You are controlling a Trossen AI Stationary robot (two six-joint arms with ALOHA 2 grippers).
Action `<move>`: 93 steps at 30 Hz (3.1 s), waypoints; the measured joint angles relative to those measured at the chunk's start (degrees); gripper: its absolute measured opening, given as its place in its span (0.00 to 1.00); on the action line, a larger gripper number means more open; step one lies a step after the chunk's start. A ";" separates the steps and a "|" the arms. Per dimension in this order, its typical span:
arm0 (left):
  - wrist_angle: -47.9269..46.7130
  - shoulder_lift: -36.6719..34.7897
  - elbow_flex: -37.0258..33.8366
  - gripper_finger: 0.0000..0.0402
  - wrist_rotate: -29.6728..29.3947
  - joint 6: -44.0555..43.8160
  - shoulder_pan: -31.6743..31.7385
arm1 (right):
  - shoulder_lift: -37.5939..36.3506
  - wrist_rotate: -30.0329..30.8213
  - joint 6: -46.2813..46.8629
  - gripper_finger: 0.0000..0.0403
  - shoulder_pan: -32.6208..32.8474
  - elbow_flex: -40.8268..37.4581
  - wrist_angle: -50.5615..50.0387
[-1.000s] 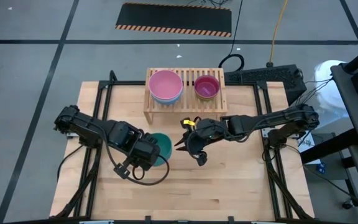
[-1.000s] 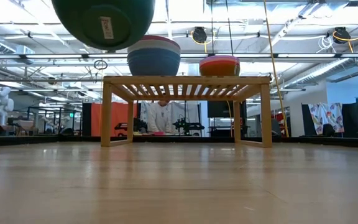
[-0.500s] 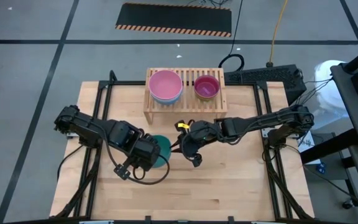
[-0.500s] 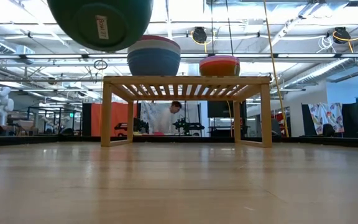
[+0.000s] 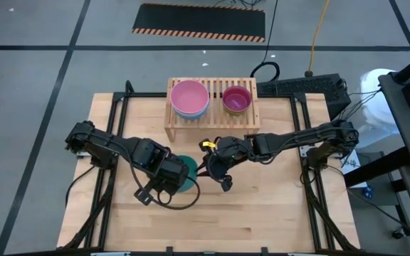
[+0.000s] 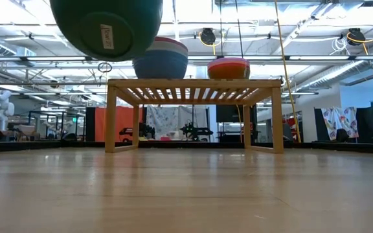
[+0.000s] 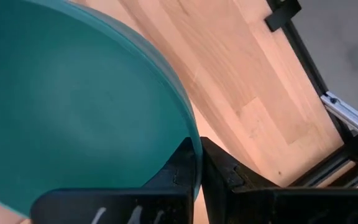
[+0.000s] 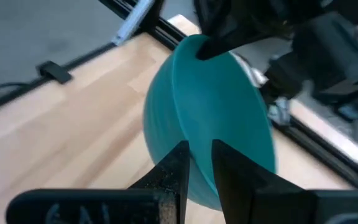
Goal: Place and stack bowls onto a shelf
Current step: Stack the dark green bowl on top of the pink bowl on the shelf
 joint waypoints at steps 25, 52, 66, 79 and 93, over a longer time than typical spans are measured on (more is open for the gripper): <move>-0.21 0.04 -0.04 0.02 2.05 -3.10 0.68 | 5.50 -10.74 2.97 0.01 -0.97 0.03 3.35; 0.92 -0.15 14.21 0.15 -2.63 -10.20 0.66 | 4.21 -9.14 1.46 0.00 -0.37 -0.03 -0.25; -3.62 -0.36 17.03 0.15 -3.21 -16.31 0.32 | -4.99 -1.09 -0.44 0.00 -0.29 -0.01 -5.28; -3.66 -7.83 17.03 0.15 -15.34 -28.13 -0.51 | -16.94 12.88 2.72 0.00 -1.52 -0.01 -16.33; -3.68 -15.64 17.00 0.15 -30.12 -37.09 -0.14 | -18.83 12.99 6.55 0.00 -10.75 6.50 -24.58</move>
